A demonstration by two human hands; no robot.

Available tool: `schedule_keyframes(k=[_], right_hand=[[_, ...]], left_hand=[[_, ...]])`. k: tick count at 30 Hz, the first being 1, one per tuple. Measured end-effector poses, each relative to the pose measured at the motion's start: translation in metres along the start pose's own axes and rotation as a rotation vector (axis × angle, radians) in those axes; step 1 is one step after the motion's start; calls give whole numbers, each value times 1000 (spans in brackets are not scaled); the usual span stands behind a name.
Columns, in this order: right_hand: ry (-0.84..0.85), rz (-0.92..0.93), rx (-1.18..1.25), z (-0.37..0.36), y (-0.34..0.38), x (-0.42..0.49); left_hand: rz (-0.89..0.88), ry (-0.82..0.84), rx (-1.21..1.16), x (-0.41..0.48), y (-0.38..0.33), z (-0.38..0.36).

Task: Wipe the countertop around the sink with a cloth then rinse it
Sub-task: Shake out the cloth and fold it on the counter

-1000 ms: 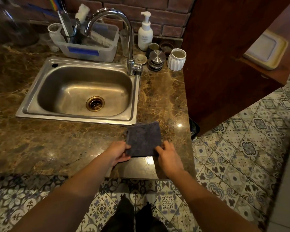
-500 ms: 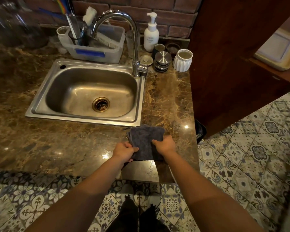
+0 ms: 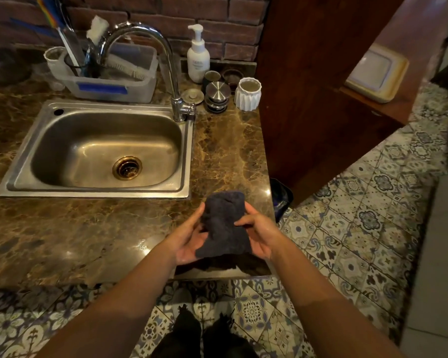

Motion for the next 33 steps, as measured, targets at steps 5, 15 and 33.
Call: schedule_keyframes(k=[5, 15, 33], right_hand=[[-57, 2, 55, 49, -11, -17], [-373, -9, -229, 112, -38, -14], [-520, 132, -1322, 123, -22, -10]], left_hand=[[80, 16, 78, 16, 20, -29], [-68, -257, 229, 44, 43, -30], [-295, -611, 1478, 49, 26, -45]])
Point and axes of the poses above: each hand's wrist, its own x-axis towards the middle knuckle, its own z-axis out of the back of the hand, y = z × x, the point moved 3 cm from there along x, towards the middle knuckle, and after that the axes turned 1 degree about y, right-handed, at the moved point
